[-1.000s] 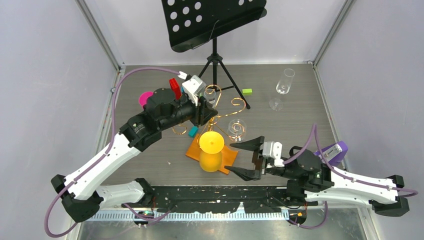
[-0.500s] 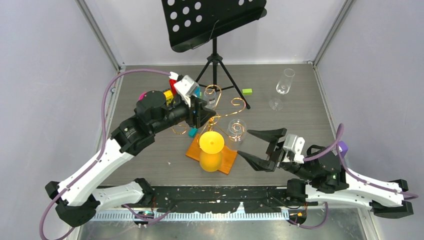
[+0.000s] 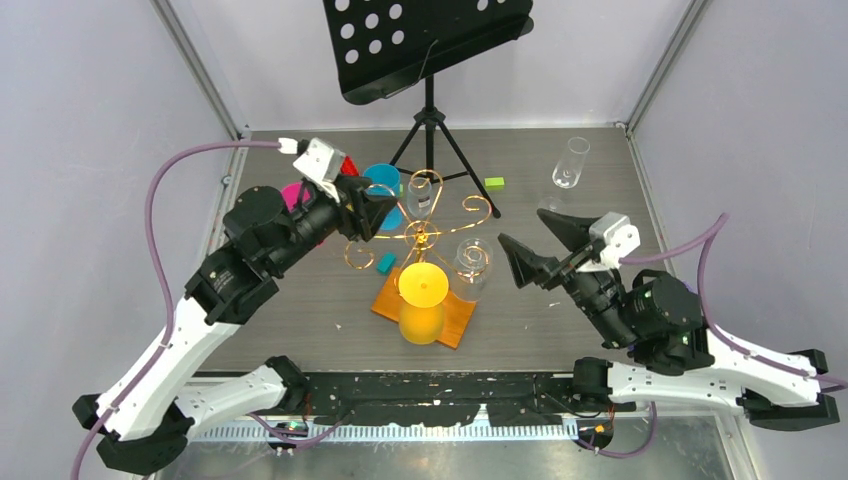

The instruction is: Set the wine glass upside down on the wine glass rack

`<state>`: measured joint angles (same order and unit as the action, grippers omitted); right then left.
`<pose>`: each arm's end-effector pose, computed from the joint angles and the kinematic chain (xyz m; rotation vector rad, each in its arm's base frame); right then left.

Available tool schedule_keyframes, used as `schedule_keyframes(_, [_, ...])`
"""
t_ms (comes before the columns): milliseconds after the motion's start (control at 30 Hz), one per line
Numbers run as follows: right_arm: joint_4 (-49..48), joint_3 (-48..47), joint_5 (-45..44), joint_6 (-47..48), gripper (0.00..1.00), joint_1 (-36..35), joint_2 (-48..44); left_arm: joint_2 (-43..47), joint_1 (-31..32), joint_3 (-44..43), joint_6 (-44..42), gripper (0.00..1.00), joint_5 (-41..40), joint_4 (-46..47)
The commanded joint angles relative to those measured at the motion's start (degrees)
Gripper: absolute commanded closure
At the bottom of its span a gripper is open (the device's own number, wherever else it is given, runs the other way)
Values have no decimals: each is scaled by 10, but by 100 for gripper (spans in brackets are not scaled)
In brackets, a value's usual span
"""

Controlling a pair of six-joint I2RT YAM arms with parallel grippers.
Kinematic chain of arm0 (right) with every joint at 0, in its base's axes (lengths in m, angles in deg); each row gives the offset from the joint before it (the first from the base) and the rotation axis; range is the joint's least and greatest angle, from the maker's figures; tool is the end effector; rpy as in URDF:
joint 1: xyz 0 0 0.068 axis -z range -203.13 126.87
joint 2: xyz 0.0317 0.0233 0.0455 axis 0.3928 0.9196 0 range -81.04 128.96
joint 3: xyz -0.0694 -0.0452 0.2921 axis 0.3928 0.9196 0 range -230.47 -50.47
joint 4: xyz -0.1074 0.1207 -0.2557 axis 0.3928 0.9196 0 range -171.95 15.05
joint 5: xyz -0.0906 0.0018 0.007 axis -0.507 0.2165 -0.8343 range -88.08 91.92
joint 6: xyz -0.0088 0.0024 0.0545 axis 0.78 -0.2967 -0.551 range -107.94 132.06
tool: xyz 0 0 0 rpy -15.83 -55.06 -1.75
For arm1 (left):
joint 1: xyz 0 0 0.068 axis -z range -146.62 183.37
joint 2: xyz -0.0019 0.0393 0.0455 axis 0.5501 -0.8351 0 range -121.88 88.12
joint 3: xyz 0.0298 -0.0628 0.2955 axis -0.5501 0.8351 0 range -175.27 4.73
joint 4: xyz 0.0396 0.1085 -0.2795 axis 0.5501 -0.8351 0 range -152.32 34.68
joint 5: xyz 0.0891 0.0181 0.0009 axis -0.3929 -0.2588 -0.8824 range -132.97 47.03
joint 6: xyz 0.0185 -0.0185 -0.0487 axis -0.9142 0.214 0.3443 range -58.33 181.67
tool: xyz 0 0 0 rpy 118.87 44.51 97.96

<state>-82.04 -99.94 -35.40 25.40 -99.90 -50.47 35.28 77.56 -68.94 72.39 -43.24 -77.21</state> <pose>0.0490 0.1086 0.4479 -0.4484 1.2505 0.5398 0.1444 -0.1402 0.5057 0.4682 1.5710 -0.7385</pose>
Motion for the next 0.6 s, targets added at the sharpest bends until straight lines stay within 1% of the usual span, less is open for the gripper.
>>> schedule_keyframes(0, [33, -65, -106, 9, 20, -3, 44, 17, -45, -10, 14, 44, -17, 0])
schedule_keyframes(100, [47, -91, -151, 7, 19, 6, 73, 26, -85, -5, 26, 44, -4, -8])
schedule_keyframes(200, [102, -138, -160, -21, 19, 33, 100, 39, -131, 14, 45, 44, 18, -8])
schedule_keyframes(267, [148, -163, -131, -61, 19, 74, 118, 47, -152, 25, 52, 44, 17, -14])
schedule_keyframes(300, [164, -171, -99, -79, 19, 114, 128, 50, -164, 30, 55, 45, 14, -19])
schedule_keyframes(333, [196, -186, -79, -113, 19, 138, 134, 53, -175, 35, 60, 45, 12, -23])
schedule_keyframes(400, [242, -208, 2, -162, 19, 230, 163, 61, -197, 47, 71, 45, 12, -27])
schedule_keyframes(467, [278, -228, 53, -195, 19, 287, 187, 67, -213, 56, 78, 45, 9, -34])
schedule_keyframes(500, [286, -238, 64, -210, 19, 300, 194, 67, -220, 57, 79, 45, 8, -42])
schedule_keyframes(567, [308, -250, 86, -224, 19, 327, 214, 62, -237, 58, 82, 45, -23, -68])
